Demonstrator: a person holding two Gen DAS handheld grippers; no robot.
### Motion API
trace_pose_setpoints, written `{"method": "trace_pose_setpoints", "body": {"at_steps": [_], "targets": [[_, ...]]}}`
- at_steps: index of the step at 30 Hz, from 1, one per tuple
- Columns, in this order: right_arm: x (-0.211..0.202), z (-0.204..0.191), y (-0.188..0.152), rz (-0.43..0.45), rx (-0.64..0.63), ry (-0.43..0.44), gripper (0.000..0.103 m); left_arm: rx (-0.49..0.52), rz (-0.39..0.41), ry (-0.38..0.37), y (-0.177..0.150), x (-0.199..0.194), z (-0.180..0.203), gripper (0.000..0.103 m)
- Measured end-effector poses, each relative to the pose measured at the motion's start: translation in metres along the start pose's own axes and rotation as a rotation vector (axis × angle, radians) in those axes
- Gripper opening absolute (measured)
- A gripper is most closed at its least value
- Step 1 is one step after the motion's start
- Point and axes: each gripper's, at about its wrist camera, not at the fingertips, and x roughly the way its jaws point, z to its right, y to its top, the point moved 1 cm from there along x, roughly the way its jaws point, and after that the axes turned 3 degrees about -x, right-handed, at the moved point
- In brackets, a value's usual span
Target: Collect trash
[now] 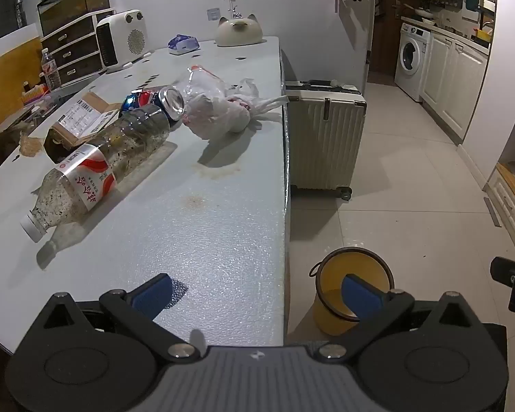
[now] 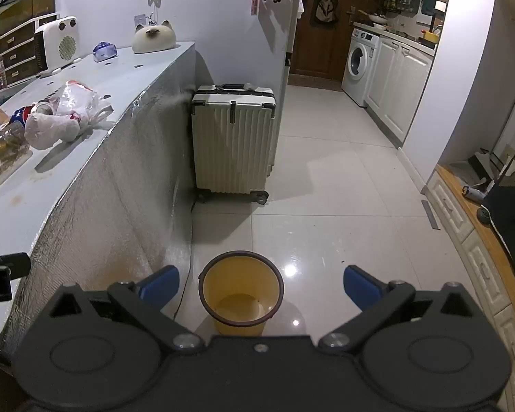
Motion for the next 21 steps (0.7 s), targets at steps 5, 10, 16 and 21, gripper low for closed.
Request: {"method": "trace_pose_setpoints", "body": {"at_steps": [5, 10, 16, 21], "targets": [[-0.0001, -0.001, -0.0009, 0.004, -0.003, -0.004, 0.103, 0.0, -0.001, 0.0, 0.0, 0.0001, 0.0, 0.103], [0.0007, -0.0023, -0.0019, 0.003, -0.004, -0.003, 0.103, -0.001, -0.001, 0.0, 0.0, 0.0, 0.0, 0.103], [0.0006, -0.0032, -0.003, 0.002, -0.004, -0.004, 0.103, 0.0, -0.004, -0.002, 0.0003, 0.0001, 0.0001, 0.103], [0.0012, -0.0044, -0.0035, 0.002, -0.005, -0.005, 0.103, -0.001, -0.004, -0.002, 0.0002, 0.0002, 0.0001, 0.103]]}}
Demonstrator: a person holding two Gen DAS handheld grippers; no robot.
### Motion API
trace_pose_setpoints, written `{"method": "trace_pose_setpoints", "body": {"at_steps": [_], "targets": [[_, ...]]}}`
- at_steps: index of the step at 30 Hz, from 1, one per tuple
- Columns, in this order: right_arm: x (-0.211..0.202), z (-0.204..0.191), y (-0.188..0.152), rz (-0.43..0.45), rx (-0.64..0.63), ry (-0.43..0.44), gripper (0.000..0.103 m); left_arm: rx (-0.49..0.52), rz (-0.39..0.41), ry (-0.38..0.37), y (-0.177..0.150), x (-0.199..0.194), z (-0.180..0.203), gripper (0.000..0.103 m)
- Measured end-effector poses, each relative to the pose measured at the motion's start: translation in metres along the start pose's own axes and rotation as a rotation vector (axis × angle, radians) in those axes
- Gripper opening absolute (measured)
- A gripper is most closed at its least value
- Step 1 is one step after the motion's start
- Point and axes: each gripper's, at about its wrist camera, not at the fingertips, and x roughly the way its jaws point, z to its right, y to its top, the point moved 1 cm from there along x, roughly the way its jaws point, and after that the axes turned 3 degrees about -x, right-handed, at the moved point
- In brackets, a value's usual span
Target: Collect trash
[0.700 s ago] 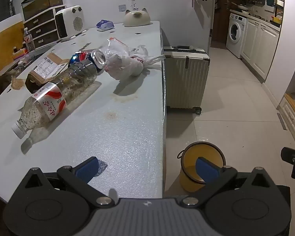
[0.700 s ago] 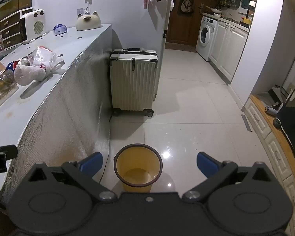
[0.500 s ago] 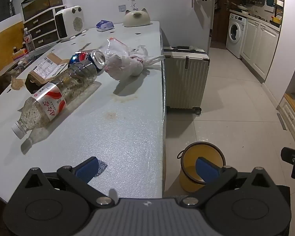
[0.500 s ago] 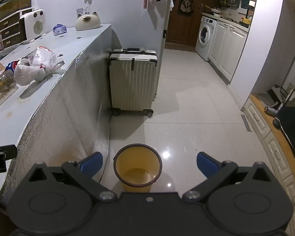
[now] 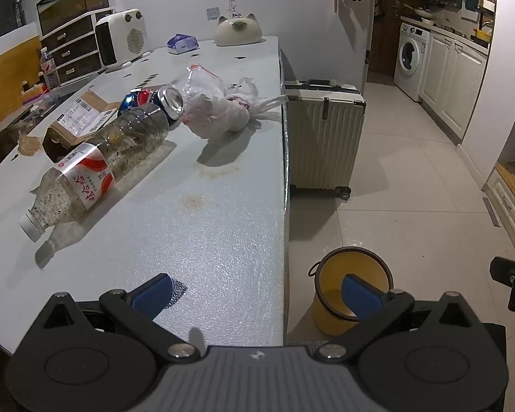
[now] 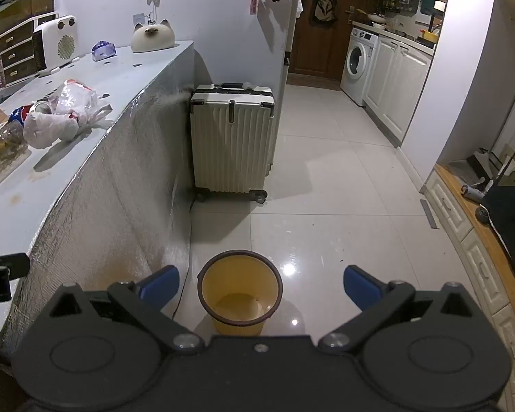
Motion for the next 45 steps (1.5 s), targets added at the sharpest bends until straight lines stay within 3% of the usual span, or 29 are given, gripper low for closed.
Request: {"method": "trace_pose_setpoints", "body": {"at_steps": [45], "targets": [[0.0019, -0.0052, -0.003, -0.001, 0.0, -0.001, 0.103, -0.001, -0.001, -0.003, 0.0001, 0.0018, 0.0018, 0.103]]}}
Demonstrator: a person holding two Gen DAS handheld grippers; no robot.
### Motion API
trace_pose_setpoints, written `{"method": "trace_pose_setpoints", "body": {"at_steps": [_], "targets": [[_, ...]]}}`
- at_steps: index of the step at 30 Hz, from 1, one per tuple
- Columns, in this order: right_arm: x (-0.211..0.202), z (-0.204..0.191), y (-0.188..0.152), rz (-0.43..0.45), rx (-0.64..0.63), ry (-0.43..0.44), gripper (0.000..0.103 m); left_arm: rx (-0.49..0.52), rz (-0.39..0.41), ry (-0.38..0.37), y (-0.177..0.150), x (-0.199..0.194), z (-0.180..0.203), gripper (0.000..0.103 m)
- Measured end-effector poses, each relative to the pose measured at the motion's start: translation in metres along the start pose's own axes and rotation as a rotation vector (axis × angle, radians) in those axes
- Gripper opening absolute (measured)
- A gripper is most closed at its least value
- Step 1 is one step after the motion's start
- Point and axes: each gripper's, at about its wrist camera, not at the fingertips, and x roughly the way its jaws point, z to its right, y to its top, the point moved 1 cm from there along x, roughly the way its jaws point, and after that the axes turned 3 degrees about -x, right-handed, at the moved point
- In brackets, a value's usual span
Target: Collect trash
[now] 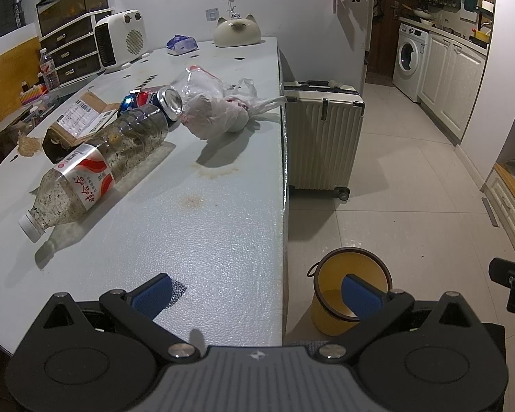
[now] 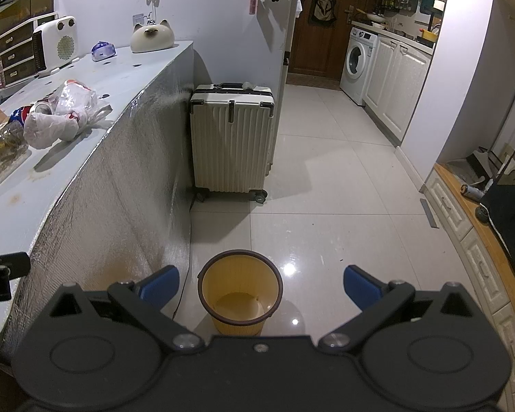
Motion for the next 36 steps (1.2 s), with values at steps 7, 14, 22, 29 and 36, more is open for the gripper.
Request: {"method": "trace_pose_setpoints", "body": {"at_steps": [7, 14, 22, 29, 36], "targets": [[-0.001, 0.0, 0.0, -0.001, 0.0, 0.001, 0.103, 0.001, 0.001, -0.002, 0.001, -0.003, 0.0, 0.103], [0.0, 0.0, -0.001, -0.002, 0.0, 0.002, 0.103, 0.001, 0.002, -0.002, 0.001, -0.003, 0.0, 0.103], [-0.001, -0.001, 0.0, -0.002, 0.0, 0.002, 0.103, 0.001, 0.001, -0.003, 0.001, -0.003, 0.0, 0.103], [0.0, -0.001, -0.001, 0.001, 0.0, 0.003, 0.103, 0.001, 0.003, -0.003, 0.001, -0.003, 0.0, 0.103], [-0.002, -0.001, 0.005, 0.023, 0.022, 0.022, 0.103, 0.001, 0.107, 0.034, 0.014, -0.009, -0.008, 0.103]]}}
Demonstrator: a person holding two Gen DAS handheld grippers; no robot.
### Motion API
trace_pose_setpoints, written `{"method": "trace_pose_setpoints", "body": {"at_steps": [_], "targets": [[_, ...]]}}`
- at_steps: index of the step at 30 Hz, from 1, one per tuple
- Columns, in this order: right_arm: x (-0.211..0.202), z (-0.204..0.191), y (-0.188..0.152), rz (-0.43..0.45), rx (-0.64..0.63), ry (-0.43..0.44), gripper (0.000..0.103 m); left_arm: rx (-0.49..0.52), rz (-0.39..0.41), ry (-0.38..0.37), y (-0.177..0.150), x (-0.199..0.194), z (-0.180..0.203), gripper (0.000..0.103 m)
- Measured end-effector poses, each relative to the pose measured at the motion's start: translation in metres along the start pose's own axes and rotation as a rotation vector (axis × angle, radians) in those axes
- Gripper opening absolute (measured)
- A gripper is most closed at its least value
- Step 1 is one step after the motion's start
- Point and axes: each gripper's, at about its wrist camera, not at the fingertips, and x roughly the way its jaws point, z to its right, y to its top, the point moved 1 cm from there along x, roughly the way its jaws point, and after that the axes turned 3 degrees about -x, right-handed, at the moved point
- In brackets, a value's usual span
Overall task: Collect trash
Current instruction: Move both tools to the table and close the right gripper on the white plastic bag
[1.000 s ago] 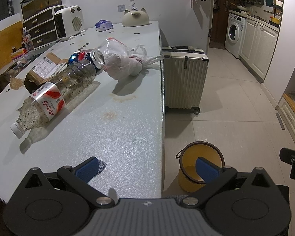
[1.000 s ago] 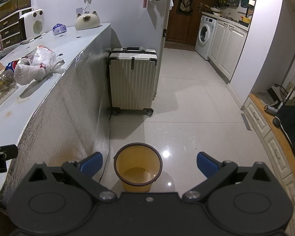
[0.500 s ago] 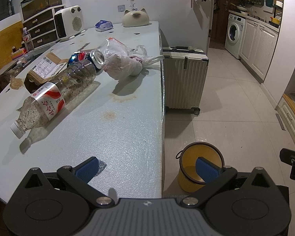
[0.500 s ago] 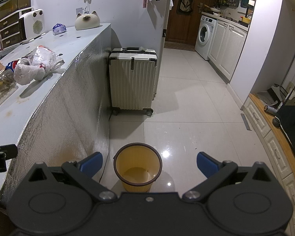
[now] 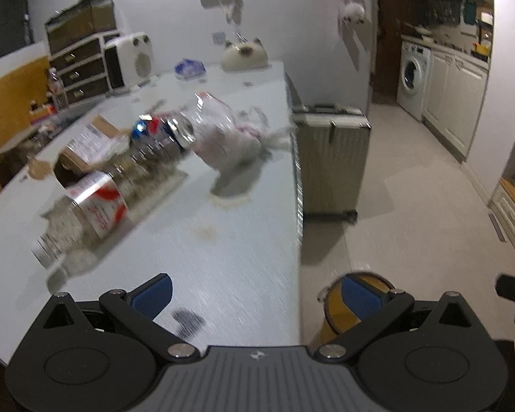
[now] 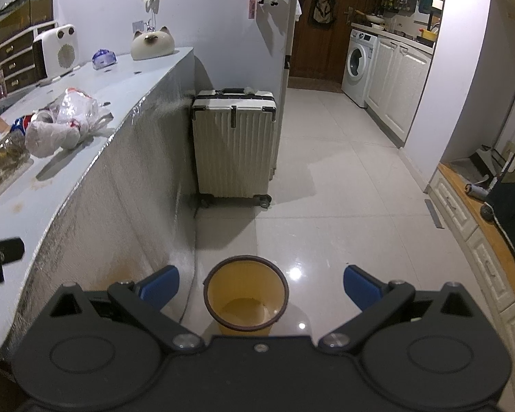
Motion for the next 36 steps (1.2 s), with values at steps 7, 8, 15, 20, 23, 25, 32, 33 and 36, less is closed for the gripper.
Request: {"method": "trace_pose_setpoints", "body": {"at_steps": [7, 8, 15, 20, 23, 25, 32, 33, 36], "targets": [[0.007, -0.008, 0.012, 0.047, 0.01, 0.028, 0.103, -0.088, 0.082, 0.096, 0.022, 0.015, -0.044, 0.103], [0.008, -0.01, 0.015, 0.058, 0.01, 0.035, 0.103, -0.104, 0.092, 0.11, 0.026, 0.017, -0.052, 0.103], [0.016, -0.038, 0.036, 0.132, -0.052, 0.101, 0.103, -0.173, 0.179, 0.189, 0.043, 0.024, -0.115, 0.103], [0.022, -0.061, 0.053, 0.213, -0.061, 0.142, 0.103, -0.216, 0.201, 0.183, 0.047, 0.035, -0.161, 0.103], [0.028, -0.072, 0.067, 0.24, -0.034, 0.184, 0.103, -0.247, 0.196, 0.165, 0.041, 0.044, -0.185, 0.103], [0.033, -0.079, 0.077, 0.244, -0.017, 0.21, 0.103, -0.271, 0.183, 0.131, 0.035, 0.054, -0.198, 0.103], [0.047, -0.105, 0.097, 0.309, 0.012, 0.374, 0.103, -0.431, 0.127, -0.093, 0.01, 0.069, -0.227, 0.103], [0.05, -0.11, 0.101, 0.302, 0.013, 0.378, 0.103, -0.428, 0.127, -0.119, 0.006, 0.067, -0.225, 0.103], [0.059, -0.122, 0.111, 0.319, 0.028, 0.401, 0.103, -0.413, 0.11, -0.172, -0.003, 0.059, -0.215, 0.103]]}}
